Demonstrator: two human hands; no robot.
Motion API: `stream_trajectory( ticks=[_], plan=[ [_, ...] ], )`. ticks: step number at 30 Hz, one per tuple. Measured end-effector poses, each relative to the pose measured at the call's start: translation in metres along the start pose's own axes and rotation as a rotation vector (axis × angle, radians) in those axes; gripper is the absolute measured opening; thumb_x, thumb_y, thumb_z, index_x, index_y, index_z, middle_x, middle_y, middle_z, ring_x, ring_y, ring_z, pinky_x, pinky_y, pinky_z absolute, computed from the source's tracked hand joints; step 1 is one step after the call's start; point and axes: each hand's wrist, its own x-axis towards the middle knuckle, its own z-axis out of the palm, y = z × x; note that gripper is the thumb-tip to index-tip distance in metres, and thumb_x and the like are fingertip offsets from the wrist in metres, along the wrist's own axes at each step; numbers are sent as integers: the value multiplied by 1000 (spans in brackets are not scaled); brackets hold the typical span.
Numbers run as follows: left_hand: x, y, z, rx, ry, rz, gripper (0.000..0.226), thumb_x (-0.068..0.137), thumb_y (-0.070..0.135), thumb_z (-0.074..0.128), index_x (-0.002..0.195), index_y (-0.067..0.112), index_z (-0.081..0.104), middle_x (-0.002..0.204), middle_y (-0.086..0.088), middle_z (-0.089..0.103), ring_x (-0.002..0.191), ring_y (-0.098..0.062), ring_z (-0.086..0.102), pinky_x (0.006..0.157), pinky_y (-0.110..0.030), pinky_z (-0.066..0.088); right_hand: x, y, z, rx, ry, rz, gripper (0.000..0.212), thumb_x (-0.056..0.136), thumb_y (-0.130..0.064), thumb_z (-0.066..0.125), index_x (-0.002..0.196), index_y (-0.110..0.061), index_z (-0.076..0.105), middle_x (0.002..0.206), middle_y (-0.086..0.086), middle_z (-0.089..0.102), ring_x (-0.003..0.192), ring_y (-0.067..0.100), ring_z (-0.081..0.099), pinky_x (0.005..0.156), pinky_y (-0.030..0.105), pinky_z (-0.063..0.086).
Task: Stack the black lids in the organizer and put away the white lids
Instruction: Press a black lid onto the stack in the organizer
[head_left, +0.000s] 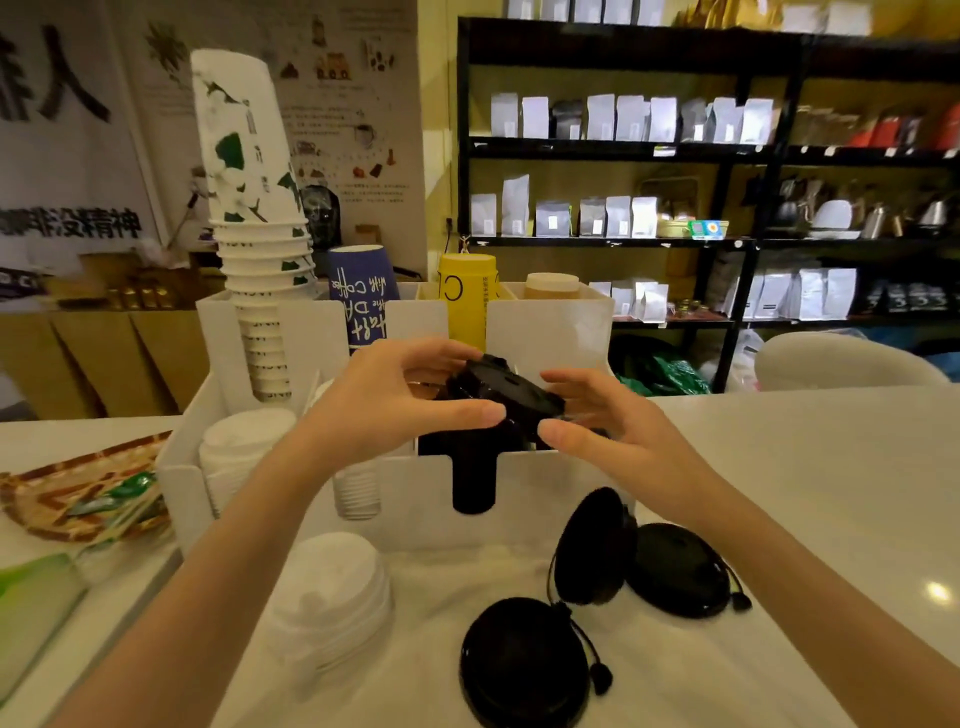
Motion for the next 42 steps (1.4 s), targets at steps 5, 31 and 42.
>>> stream_trajectory(
  ticks=[5, 31, 42],
  plan=[
    [16, -7, -12, -83, 86, 48, 62, 54, 41, 75, 112, 28, 60, 111, 12, 65, 100, 2, 61, 83, -11, 48, 28, -6, 3, 6, 83, -62, 62, 69, -54, 60, 125, -33, 43, 116, -22, 51, 107, -7, 49, 85, 15, 41],
    [45, -59, 0, 114, 53, -72, 64, 75, 35, 64, 133, 23, 40, 141, 3, 42, 128, -13, 38, 103, -32, 35, 64, 25, 34, 11, 168, -42, 56, 78, -33, 63, 128, -28, 38, 126, -9, 51, 115, 5, 47, 87, 7, 32],
    [40, -52, 9, 288, 64, -50, 65, 77, 43, 59, 134, 20, 38, 138, -2, 46, 125, -16, 41, 101, -31, 36, 61, 21, 36, -48, 144, -36, 54, 85, -31, 56, 134, -26, 33, 137, -6, 47, 117, 1, 39, 98, 23, 31]
  ],
)
